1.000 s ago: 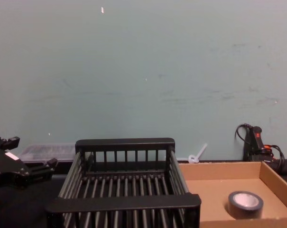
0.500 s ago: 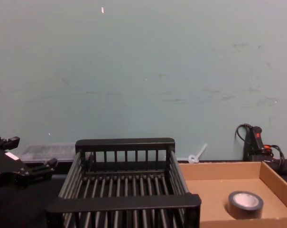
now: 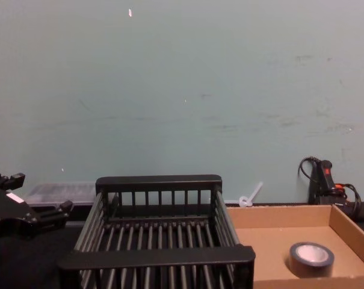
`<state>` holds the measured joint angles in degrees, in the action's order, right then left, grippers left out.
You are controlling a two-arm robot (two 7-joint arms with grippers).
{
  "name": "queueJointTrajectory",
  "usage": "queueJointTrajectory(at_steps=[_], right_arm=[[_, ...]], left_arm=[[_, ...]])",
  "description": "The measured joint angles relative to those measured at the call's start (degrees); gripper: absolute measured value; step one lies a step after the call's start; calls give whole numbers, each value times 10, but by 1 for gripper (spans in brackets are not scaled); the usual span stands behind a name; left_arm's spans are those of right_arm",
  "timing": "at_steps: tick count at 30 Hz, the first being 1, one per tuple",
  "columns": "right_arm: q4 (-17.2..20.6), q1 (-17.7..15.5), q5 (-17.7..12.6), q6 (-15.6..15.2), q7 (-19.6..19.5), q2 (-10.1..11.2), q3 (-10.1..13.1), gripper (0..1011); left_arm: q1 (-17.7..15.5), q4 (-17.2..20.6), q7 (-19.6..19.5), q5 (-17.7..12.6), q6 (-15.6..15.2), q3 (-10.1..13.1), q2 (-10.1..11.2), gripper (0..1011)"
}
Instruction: Pick up the white tape and place it into the black box , Pick up the silver tape and place it into the brown box.
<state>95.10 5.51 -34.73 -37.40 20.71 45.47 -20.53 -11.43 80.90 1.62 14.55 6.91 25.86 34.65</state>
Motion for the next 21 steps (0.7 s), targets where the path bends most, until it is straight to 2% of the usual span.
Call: queueJointTrajectory(at_steps=[21], right_arm=[[-4, 5, -6, 3, -3, 2, -9, 1002]], left_arm=[[0, 0, 0, 0, 0, 0, 0, 1001]])
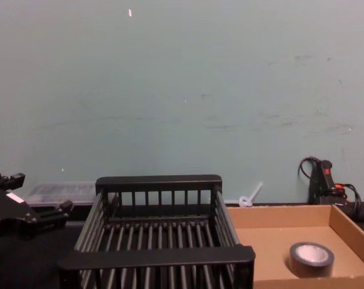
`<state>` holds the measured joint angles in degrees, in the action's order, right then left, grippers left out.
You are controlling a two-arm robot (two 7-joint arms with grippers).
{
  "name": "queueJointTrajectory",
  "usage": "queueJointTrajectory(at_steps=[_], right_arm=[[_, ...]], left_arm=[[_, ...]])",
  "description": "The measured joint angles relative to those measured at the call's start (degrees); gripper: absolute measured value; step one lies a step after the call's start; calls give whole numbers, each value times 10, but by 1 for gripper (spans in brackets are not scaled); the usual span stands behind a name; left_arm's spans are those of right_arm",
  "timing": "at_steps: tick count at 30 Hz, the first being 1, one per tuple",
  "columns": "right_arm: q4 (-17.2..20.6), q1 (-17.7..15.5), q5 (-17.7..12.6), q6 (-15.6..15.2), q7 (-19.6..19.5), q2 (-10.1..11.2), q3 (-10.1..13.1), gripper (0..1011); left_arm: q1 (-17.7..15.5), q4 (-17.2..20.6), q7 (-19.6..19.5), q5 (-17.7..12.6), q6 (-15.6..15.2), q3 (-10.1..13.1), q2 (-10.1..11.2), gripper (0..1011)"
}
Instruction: Pick up the white tape and place it into the black box , Pick up the silver tape and place it into the brown box.
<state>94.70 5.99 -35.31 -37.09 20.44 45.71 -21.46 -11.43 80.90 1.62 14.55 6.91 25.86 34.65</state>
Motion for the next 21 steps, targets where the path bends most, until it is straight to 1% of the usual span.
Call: queueJointTrajectory(at_steps=[21], right_arm=[[0, 1, 0, 4, 1, 1, -2, 1002]], left_arm=[[0, 0, 0, 0, 0, 0, 0, 1001]])
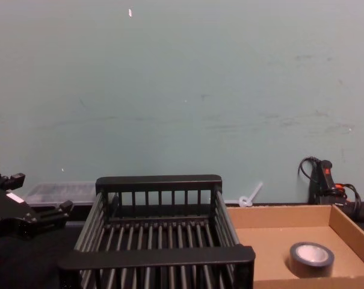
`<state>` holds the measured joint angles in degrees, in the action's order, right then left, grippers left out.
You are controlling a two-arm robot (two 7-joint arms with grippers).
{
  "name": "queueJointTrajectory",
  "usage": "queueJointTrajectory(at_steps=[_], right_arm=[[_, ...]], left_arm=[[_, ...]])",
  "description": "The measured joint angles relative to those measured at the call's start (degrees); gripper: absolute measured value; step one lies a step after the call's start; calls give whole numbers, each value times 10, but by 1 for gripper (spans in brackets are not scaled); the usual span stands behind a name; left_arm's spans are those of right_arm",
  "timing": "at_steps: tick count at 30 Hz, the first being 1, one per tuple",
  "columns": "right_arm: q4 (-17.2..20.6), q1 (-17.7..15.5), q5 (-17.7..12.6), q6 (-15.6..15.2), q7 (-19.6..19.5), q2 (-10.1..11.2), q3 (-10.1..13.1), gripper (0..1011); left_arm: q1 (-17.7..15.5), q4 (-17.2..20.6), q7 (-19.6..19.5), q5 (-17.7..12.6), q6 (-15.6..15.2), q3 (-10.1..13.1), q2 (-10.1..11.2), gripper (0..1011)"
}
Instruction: Pick up the white tape and place it into the black box , Pick up the silver tape and place it into the brown box.
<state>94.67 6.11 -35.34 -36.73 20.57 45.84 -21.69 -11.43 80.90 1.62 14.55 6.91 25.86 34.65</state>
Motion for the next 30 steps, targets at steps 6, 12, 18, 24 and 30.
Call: queueJointTrajectory(at_steps=[6, 12, 18, 24, 30], right_arm=[[0, 0, 0, 0, 0, 0, 0, 1002], [0, -1, 0, 0, 0, 0, 1, 997], [0, -1, 0, 0, 0, 0, 1, 866], [0, -1, 0, -1, 0, 0, 1, 705], [0, -1, 0, -1, 0, 0, 1, 523]], left_arm=[[0, 0, 0, 0, 0, 0, 0, 1001], [0, 0, 0, 0, 0, 0, 0, 1001], [0, 0, 0, 0, 0, 0, 0, 1001], [0, 0, 0, 0, 0, 0, 0, 1001], [0, 0, 0, 0, 0, 0, 0, 1001]])
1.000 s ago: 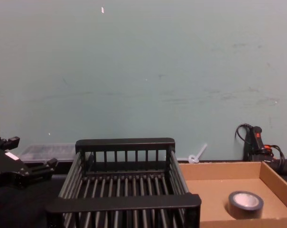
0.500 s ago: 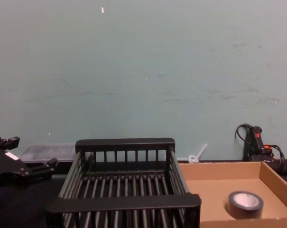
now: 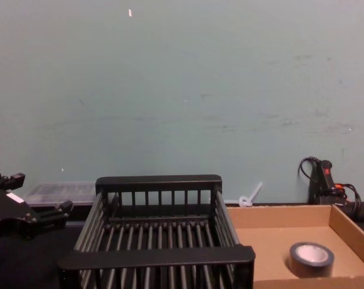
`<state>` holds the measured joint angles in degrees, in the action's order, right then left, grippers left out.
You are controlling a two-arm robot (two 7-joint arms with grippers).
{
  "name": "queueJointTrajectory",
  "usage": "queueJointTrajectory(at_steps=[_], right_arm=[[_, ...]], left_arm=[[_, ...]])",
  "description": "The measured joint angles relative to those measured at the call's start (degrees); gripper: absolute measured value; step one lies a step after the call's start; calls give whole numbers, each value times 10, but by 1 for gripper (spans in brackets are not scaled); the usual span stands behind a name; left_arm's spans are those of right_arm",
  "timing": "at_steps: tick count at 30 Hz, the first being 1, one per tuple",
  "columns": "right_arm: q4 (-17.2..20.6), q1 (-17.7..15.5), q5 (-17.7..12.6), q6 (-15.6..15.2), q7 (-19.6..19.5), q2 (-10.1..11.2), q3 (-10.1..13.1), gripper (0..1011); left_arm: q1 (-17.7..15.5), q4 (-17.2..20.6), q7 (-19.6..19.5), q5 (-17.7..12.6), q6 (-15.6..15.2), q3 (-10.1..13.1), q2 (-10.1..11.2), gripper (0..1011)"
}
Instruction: Pick up the white tape and place it into the black box , Pick up the silver tape and place it into the brown box.
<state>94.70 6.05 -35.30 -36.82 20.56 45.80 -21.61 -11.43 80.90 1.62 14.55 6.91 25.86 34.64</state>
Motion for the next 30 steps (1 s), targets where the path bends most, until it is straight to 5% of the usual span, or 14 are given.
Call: queueJointTrajectory(at_steps=[15, 30], right_arm=[[0, 0, 0, 0, 0, 0, 0, 79], [0, 0, 0, 0, 0, 0, 0, 78]], left_arm=[[0, 0, 0, 0, 0, 0, 0, 1001], [0, 0, 0, 0, 0, 0, 0, 1001]])
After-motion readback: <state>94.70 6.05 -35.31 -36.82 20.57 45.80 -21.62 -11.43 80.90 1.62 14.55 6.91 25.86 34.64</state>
